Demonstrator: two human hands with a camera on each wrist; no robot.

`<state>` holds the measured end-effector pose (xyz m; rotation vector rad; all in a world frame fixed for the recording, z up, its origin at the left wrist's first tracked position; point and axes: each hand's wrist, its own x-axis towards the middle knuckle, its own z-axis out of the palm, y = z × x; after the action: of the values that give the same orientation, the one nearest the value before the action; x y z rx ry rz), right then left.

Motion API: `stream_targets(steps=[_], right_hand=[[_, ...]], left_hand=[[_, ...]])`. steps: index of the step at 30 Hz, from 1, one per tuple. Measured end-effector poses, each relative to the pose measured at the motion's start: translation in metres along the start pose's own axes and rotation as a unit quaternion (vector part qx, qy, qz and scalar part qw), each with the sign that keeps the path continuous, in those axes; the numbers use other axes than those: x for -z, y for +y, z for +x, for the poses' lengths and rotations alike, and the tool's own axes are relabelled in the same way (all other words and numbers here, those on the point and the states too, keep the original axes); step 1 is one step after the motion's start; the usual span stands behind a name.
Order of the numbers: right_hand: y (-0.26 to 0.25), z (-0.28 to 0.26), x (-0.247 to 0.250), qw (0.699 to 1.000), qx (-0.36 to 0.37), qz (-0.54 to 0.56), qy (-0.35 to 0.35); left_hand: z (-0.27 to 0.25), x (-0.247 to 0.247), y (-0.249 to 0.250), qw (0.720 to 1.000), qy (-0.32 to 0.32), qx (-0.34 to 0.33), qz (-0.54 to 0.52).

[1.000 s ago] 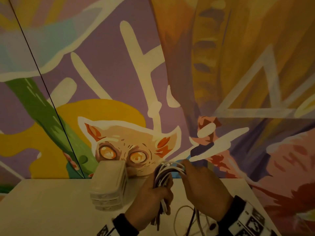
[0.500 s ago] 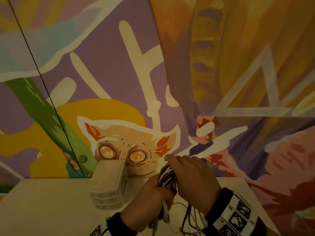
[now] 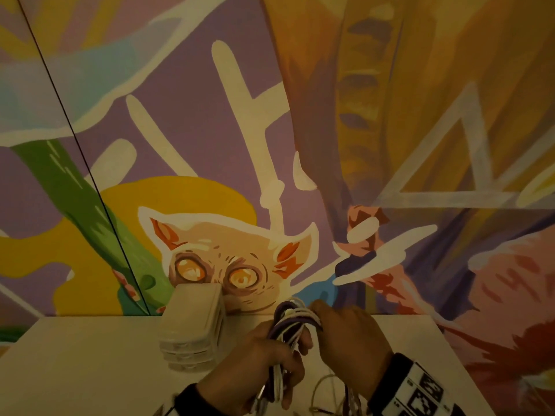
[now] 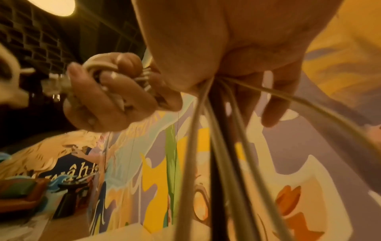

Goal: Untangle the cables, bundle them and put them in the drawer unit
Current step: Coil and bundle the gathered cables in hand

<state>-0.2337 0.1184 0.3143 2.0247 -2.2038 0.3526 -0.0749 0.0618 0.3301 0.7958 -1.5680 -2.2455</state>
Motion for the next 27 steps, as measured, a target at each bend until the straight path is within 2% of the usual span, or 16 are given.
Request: stream_targets(steps=[3,7,9,13,17,19,22,25,27], right_hand=[[-0.006,0.001,0.006,0.998,-0.035,0.012,-0.051],[-0.012,0.004,0.016,0.995,-0.049,0.022,-0.080],[-0.015,0.006,0.018,0.995,-0.057,0.039,-0.068],[-0.025,0.009,0.019,0.996,-0.063,0.052,-0.040],[-0.031,0.008,0.011,0.997,-0.069,0.009,-0.046],[-0.031,0.008,0.008,0.995,-0.069,0.010,-0.066],[-0.023,0.002,0.004,0.988,-0.084,0.071,-0.105],[-0.019,-0.007,0.002,0.976,-0.107,0.060,-0.179],[-0.019,-0.010,0.003,0.972,-0.084,0.017,-0.216]], left_hand=[[0.002,-0.005,-0.004,0.996,0.062,-0.013,0.062],[0.005,-0.015,-0.007,0.989,0.078,-0.073,0.107],[0.011,-0.020,-0.014,0.982,0.110,-0.118,0.095],[0.019,-0.030,-0.023,0.960,0.226,-0.162,0.022],[0.023,-0.036,-0.018,0.936,0.313,-0.152,-0.057],[0.023,-0.038,-0.013,0.931,0.317,-0.131,-0.123],[0.018,-0.031,-0.003,0.929,0.285,-0.111,-0.209],[0.016,-0.015,0.004,0.932,0.271,-0.132,-0.202],[0.018,-0.012,0.003,0.953,0.226,-0.119,-0.162]])
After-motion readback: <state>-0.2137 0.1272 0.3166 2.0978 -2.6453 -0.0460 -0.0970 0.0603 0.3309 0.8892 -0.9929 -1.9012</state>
